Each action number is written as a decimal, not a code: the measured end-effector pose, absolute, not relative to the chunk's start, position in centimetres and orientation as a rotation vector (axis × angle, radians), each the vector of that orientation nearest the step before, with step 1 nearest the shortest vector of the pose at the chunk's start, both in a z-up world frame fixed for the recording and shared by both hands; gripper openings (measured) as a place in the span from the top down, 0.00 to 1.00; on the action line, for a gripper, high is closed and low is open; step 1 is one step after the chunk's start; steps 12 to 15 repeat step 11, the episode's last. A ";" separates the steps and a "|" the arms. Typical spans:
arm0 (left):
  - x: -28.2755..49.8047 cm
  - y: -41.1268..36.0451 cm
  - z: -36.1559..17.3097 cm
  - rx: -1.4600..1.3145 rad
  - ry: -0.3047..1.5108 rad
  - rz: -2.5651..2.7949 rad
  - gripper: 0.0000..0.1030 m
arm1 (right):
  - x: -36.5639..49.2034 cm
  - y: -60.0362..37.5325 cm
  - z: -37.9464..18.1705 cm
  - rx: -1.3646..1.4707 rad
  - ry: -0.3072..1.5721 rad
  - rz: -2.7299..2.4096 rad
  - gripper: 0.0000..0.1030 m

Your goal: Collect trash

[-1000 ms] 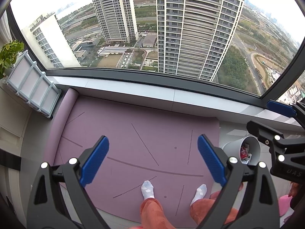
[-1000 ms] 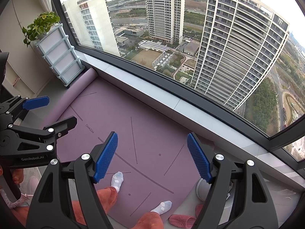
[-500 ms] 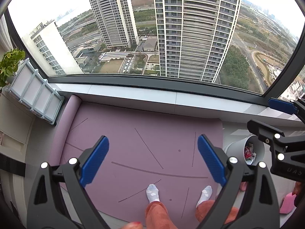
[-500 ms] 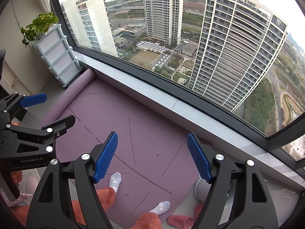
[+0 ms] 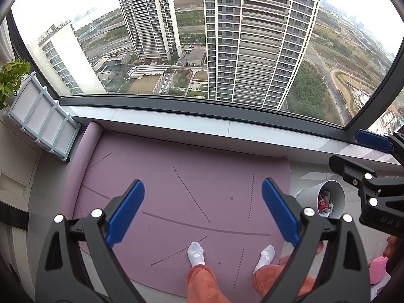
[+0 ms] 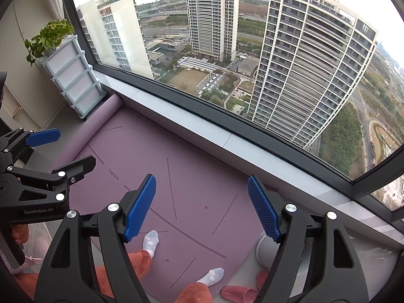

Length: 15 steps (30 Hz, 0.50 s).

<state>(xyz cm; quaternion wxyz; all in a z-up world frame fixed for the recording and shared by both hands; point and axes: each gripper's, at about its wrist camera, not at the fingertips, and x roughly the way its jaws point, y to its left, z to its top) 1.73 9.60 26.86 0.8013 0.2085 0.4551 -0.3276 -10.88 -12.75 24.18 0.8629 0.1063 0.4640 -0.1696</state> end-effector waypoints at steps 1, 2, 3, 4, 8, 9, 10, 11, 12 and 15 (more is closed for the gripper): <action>1.6 9.5 26.9 0.446 0.977 -0.709 0.09 | -10.9 -12.8 24.2 0.223 0.973 -0.356 0.30; 1.5 9.4 26.9 0.445 0.979 -0.715 0.09 | -10.9 -12.9 24.2 0.224 0.972 -0.356 0.30; 1.5 9.3 26.9 0.448 0.980 -0.720 0.09 | -10.9 -13.0 24.2 0.224 0.971 -0.356 0.30; 1.5 9.3 27.0 0.454 0.976 -0.719 0.09 | -10.9 -13.0 24.2 0.224 0.970 -0.357 0.30; 1.5 9.2 27.1 0.449 0.971 -0.715 0.09 | -11.0 -13.1 24.2 0.225 0.967 -0.358 0.30; 1.5 9.1 27.1 0.448 0.973 -0.716 0.09 | -11.0 -13.1 24.2 0.226 0.968 -0.358 0.30; 1.5 9.1 27.0 0.447 0.975 -0.717 0.09 | -11.0 -13.1 24.2 0.226 0.967 -0.357 0.30; 1.5 9.1 27.0 0.446 0.978 -0.718 0.09 | -11.0 -13.2 24.3 0.226 0.966 -0.358 0.30; 1.5 9.1 27.0 0.446 0.978 -0.718 0.09 | -11.0 -13.2 24.3 0.226 0.966 -0.358 0.30; 1.5 9.1 27.0 0.446 0.978 -0.718 0.09 | -11.0 -13.2 24.3 0.226 0.966 -0.358 0.30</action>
